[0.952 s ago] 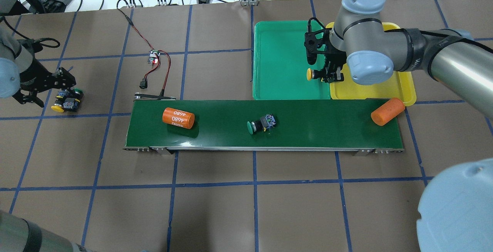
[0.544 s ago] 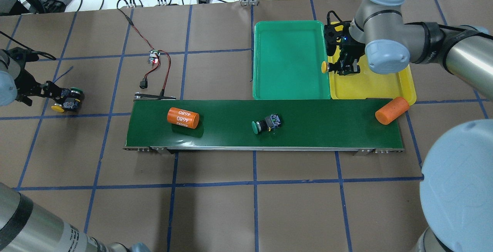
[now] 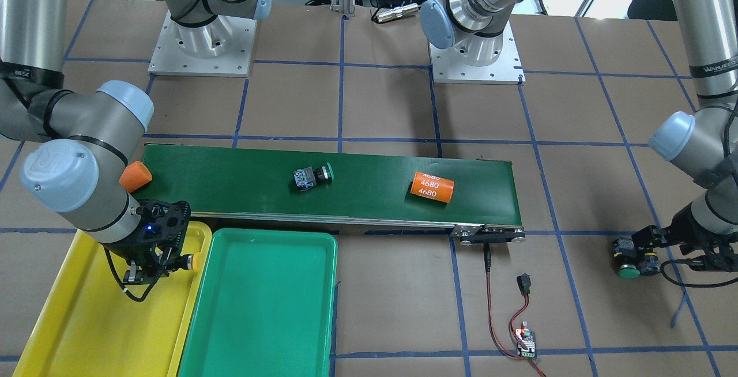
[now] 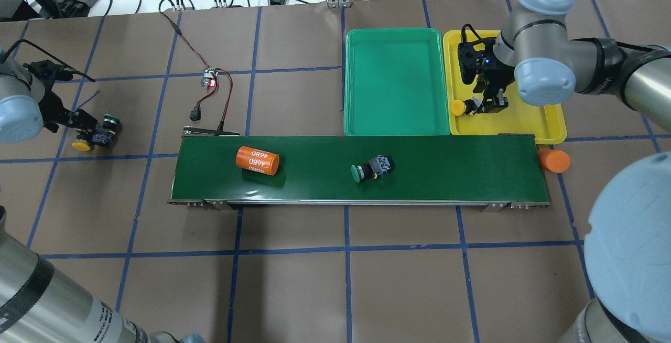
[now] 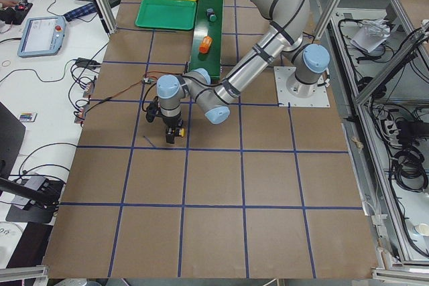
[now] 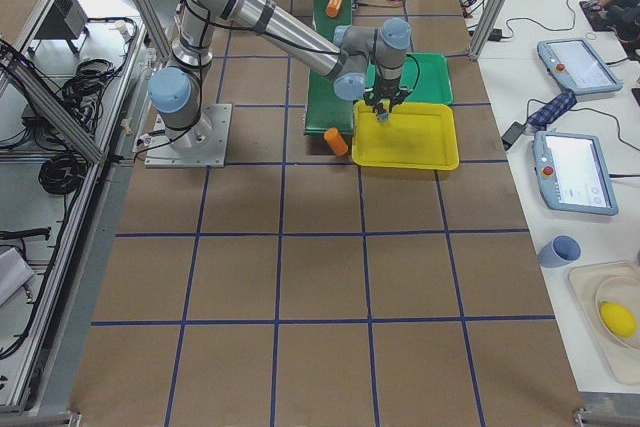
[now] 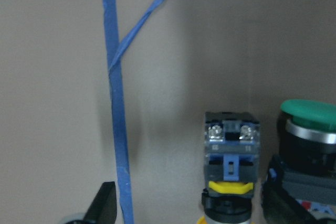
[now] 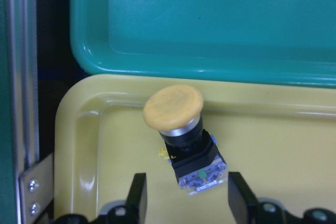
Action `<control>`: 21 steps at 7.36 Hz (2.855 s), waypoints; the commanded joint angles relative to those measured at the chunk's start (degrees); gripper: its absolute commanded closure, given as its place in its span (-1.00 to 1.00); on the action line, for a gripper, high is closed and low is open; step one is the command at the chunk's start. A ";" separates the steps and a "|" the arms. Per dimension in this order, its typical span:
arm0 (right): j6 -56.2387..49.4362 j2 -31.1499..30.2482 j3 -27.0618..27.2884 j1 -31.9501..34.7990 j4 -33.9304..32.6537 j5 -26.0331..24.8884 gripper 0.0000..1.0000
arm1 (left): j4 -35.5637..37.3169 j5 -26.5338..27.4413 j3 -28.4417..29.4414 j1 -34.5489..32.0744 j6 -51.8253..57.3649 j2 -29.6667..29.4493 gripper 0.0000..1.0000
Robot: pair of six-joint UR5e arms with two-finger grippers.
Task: Sort buttons by color to trays
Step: 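Raise the right gripper from the yellow tray while the left gripper reaches to the pile, then grasp green-capped button on belt with right gripper while left grasps yellow button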
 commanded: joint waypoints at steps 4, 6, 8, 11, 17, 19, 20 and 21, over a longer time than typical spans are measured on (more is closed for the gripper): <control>0.27 -12.18 2.98 8.66 11.46 -1.08 -1.00 | -1.75 -4.40 5.77 2.47 1.95 -4.39 -1.00; 0.02 -20.80 14.55 10.43 9.81 -0.74 -1.00 | -1.75 -7.83 5.25 2.48 1.42 -4.92 -1.00; -0.33 -21.63 16.71 11.14 4.63 -0.91 -1.00 | -2.01 -9.43 5.77 2.30 1.07 -5.10 -1.00; 8.55 -21.19 18.20 10.71 2.43 -1.35 -1.00 | -5.53 -10.13 5.25 2.21 0.80 -4.66 -1.00; 13.28 -21.37 21.90 10.70 0.57 -1.43 -1.00 | -12.91 -8.99 6.74 2.22 -13.57 -2.64 0.85; 13.20 -21.28 21.90 10.70 0.57 -1.43 -1.00 | -18.41 -8.19 6.65 1.08 -21.82 1.90 0.87; 13.20 -21.28 21.90 10.70 0.48 -1.35 -1.00 | -22.19 -8.28 5.69 -1.45 -27.61 5.33 0.87; 13.11 -21.28 21.81 10.70 0.31 -1.26 -1.00 | -24.40 -8.72 3.95 -5.91 -37.42 8.41 0.89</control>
